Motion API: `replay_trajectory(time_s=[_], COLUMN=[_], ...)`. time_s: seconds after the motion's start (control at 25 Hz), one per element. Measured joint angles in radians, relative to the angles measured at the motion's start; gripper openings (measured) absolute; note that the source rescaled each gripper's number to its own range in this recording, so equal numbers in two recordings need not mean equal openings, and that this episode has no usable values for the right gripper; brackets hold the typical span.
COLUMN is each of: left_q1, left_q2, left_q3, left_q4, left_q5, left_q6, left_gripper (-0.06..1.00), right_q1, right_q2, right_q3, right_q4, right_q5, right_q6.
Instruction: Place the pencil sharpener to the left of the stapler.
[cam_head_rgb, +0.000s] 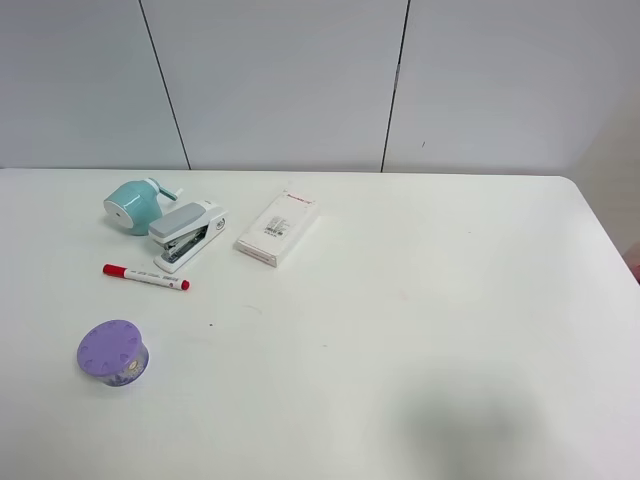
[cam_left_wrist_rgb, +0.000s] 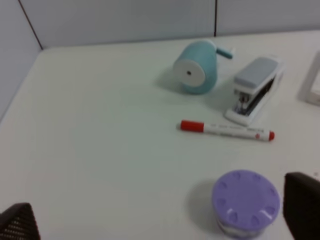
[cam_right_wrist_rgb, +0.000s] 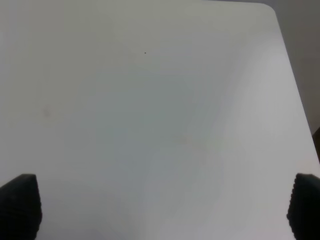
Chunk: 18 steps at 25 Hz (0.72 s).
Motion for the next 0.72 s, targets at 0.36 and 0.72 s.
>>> replay_trajectory(time_s=[0.36, 0.72], left_q1=[0.000, 0.000], left_q2=[0.001, 0.001], left_q3=[0.012, 0.012], left_q4=[-0.004, -0.004], left_q5=[0.009, 0.009], left_q6=[-0.001, -0.001], left_gripper=[0.99, 0.99], right_q1=[0.000, 0.000], right_q2=[0.000, 0.000], right_q3=[0.000, 0.000], right_q4=[0.000, 0.000], right_q5=[0.000, 0.000], right_q6=[0.000, 0.000])
